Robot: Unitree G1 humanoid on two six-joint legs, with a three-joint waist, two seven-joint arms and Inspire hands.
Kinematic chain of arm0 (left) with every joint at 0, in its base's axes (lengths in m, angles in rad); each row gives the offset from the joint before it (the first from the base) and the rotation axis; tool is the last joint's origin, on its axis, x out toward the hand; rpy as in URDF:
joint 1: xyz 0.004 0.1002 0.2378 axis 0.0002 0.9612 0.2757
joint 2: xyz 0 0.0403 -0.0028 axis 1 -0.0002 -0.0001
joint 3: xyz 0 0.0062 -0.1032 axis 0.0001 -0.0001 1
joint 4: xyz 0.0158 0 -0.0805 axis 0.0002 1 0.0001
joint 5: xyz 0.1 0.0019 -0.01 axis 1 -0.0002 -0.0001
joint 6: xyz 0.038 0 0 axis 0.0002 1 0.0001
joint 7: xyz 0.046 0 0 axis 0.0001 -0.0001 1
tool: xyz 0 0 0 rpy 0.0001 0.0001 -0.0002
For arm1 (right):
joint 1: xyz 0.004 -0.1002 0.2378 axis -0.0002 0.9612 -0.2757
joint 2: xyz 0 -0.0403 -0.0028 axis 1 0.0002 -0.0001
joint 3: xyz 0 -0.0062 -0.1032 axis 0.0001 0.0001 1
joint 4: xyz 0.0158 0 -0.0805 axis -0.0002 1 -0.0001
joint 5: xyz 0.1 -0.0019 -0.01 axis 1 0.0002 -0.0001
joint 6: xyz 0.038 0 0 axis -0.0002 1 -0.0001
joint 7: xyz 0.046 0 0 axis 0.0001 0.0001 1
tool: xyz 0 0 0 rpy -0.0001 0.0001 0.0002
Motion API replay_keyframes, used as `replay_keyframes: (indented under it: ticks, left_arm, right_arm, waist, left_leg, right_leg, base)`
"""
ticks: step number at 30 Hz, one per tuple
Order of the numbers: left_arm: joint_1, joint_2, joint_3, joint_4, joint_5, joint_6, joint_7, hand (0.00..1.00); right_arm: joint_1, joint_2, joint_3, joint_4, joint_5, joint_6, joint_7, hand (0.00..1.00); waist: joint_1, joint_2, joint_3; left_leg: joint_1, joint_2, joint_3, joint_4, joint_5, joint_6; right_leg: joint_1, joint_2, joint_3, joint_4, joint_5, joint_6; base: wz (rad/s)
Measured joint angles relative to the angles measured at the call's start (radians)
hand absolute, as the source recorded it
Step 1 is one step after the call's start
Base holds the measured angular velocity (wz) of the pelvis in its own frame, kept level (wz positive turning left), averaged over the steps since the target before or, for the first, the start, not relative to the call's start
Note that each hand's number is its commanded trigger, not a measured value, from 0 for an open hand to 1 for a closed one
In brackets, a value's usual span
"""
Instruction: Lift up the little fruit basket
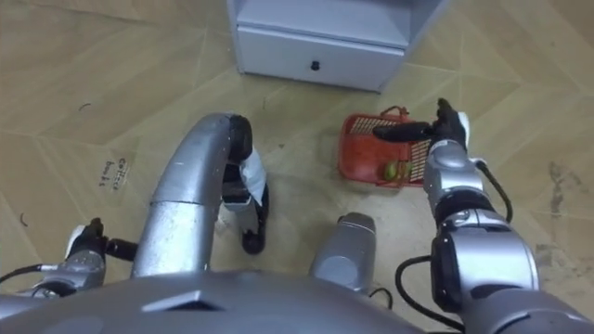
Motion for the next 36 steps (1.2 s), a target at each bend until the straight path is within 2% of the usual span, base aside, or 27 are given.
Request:
replay_keyframes:
  ticks: [1,3,7,12,13,14,15,16,20,22,24,28,32,36]
  left_arm:
    - [0.004,0.0,-0.001,0.0,0.0,-0.002,0.0,0.0]
    - [0.016,0.0,-0.001,0.011,0.0,-0.009,-0.001,0.0]
    - [0.035,0.001,-0.035,0.023,0.0,-0.009,-0.006,0.0]
    - [0.06,0.002,-0.042,0.02,0.0,-0.009,-0.017,0.0]
    - [0.061,-0.01,-0.043,0.018,0.001,-0.007,-0.021,0.0]
    - [0.062,-0.022,-0.047,0.007,0.001,-0.009,-0.032,0.0]
    - [0.068,-0.02,-0.06,-0.003,0.001,-0.012,-0.047,0.0]
    - [0.068,-0.019,-0.061,-0.006,0.001,-0.012,-0.049,0.0]
    - [0.069,-0.019,-0.091,-0.018,0.001,-0.027,-0.075,0.0]
    - [0.071,-0.019,-0.1,-0.025,0.001,-0.026,-0.093,0.0]
    - [0.083,-0.018,-0.126,-0.05,0.0,-0.027,-0.095,0.0]
    - [0.099,-0.012,-0.157,-0.071,-0.005,-0.027,-0.093,0.0]
    - [0.122,-0.008,-0.178,-0.09,-0.069,-0.026,-0.094,0.0]
    - [0.128,-0.003,-0.201,-0.089,-0.118,-0.025,-0.097,0.0]
  right_arm:
    - [0.0,-0.007,0.0,-0.008,0.0,-0.001,-0.006,0.0]
    - [-0.002,-0.027,0.001,-0.043,-0.002,-0.014,-0.029,0.0]
    - [-0.005,-0.048,0.004,-0.069,0.001,-0.032,-0.053,0.0]
    - [-0.005,-0.067,0.026,-0.069,0.005,-0.044,-0.072,0.0]
    - [-0.008,-0.076,0.028,-0.069,0.006,-0.045,-0.07,0.0]
    - [-0.01,-0.083,0.035,-0.069,0.008,-0.045,-0.07,0.0]
    - [-0.007,-0.083,0.047,-0.068,0.011,-0.044,-0.07,0.0]
    - [-0.005,-0.083,0.053,-0.068,0.013,-0.044,-0.07,0.0]
    - [-0.009,-0.102,0.073,-0.055,0.044,-0.044,-0.066,0.0]
    - [-0.01,-0.105,0.074,-0.042,0.044,-0.044,-0.059,0.0]
    - [-0.01,-0.11,0.092,-0.031,0.049,-0.04,-0.056,0.0]
    - [-0.01,-0.11,0.134,-0.029,0.085,-0.039,-0.035,0.0]
    - [-0.01,-0.11,0.151,-0.028,0.098,-0.039,-0.028,0.0]
    - [-0.012,-0.11,0.166,-0.016,0.134,-0.04,-0.024,0.0]
  waist:
    - [0.0,-0.003,-0.0004]
    - [0.002,-0.015,0.0008]
    - [-0.004,-0.021,0.0018]
    - [-0.02,-0.02,0.0018]
    - [-0.02,-0.001,0.0058]
    - [-0.021,0.005,0.0109]
    - [-0.027,0.013,0.0074]
    - [-0.028,0.011,0.0085]
    - [-0.021,0.018,0.0045]
    - [-0.016,0.02,0.0053]
    - [0.0,0.03,0.0065]
    - [0.028,0.049,0.0066]
    - [0.047,0.072,0.0081]
    - [0.059,0.074,0.0087]
  left_leg:
    - [0.0,0.0,0.0,0.0,0.001,-0.003]
    - [0.001,0.004,0.0,0.01,0.009,-0.018]
    - [-0.009,0.003,-0.003,0.037,0.002,-0.049]
    - [-0.053,-0.007,-0.017,0.12,-0.01,-0.091]
    - [-0.063,-0.003,-0.033,0.133,-0.01,-0.093]
    - [-0.077,-0.013,-0.052,0.131,-0.003,-0.111]
    - [-0.083,-0.022,-0.059,0.124,0.002,-0.123]
    - [-0.085,-0.022,-0.059,0.122,0.003,-0.124]
    - [-0.094,-0.02,-0.062,0.118,0.004,-0.128]
    - [-0.098,-0.02,-0.062,0.117,0.0,-0.134]
    - [-0.11,-0.018,-0.064,0.114,-0.013,-0.151]
    - [-0.123,-0.015,-0.065,0.115,-0.013,-0.151]
    - [-0.141,-0.016,-0.064,0.115,-0.013,-0.151]
    - [-0.162,-0.017,-0.062,0.115,-0.013,-0.151]
  right_leg:
    - [0.001,0.001,0.0,0.003,-0.002,-0.001]
    - [0.006,0.003,0.003,0.025,-0.01,-0.016]
    - [0.016,0.01,0.008,0.065,-0.03,-0.026]
    - [0.055,0.024,0.01,0.149,-0.09,-0.049]
    - [0.053,0.04,0.01,0.157,-0.085,-0.052]
    - [0.042,0.052,0.012,0.159,-0.091,-0.052]
    - [0.034,0.052,0.012,0.16,-0.091,-0.051]
    - [0.031,0.054,0.012,0.16,-0.091,-0.051]
    - [0.016,0.057,0.012,0.159,-0.091,-0.051]
    - [0.009,0.056,0.012,0.159,-0.092,-0.05]
    - [-0.012,0.057,0.017,0.166,-0.092,-0.049]
    - [-0.024,0.062,0.02,0.171,-0.094,-0.046]
    - [-0.041,0.061,0.02,0.17,-0.094,-0.046]
    - [-0.063,0.059,0.022,0.169,-0.094,-0.046]
  base:
    - [0.08]
    - [0.05]
    - [0.06]
    - [0.04]
    - [-0.14]
    - [-0.1]
    - [-0.04]
    - [0.04]
    - [0.0]
    - [0.0]
    - [0.0]
    - [-0.01]
    - [0.02]
    - [0.0]
